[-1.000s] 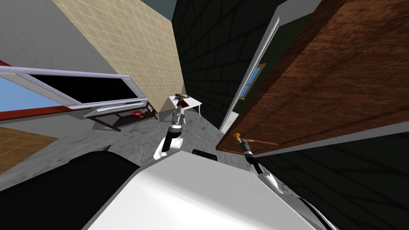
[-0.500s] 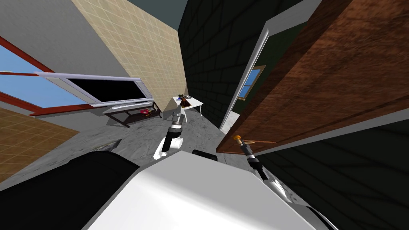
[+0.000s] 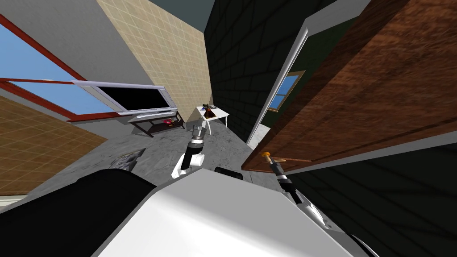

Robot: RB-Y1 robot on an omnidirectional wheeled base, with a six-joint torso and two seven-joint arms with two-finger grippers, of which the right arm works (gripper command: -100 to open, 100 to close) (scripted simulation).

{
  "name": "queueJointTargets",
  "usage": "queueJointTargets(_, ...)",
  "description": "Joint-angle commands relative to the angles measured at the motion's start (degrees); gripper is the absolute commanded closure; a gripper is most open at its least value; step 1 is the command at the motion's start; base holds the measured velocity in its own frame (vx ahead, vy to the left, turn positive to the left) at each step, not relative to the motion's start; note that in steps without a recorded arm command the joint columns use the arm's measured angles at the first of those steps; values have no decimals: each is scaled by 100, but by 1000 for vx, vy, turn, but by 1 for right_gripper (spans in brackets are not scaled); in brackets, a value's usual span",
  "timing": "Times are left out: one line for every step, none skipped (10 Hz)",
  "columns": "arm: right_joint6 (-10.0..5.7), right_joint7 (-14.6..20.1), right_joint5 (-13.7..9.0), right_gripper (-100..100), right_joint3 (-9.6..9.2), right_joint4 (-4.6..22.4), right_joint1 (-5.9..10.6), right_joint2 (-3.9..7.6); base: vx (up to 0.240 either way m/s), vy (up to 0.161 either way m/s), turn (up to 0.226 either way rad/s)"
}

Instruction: Pull the door open

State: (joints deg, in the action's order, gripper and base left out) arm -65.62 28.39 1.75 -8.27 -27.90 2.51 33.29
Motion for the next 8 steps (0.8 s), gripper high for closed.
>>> queueJointTargets(-85,16,12,100,-21,33,-35,16,-156,-85,128)
queueJointTargets(-144,28,14,100,-26,66,-47,35,-177,-60,156)
queueJointTargets(-174,35,15,100,-29,83,-53,45,-193,-87,113)
queueJointTargets(-237,48,17,100,-34,118,-65,66,-187,-100,149)
queueJointTargets(-300,60,19,100,-39,152,-77,86,-198,-148,174)
queueJointTargets(-359,73,20,100,-45,185,-89,105,-206,-125,207)
queueJointTargets(-412,84,22,100,-49,215,-100,123,-203,-98,153)
queueJointTargets(-457,93,23,100,-53,240,-108,138,-191,-95,130)
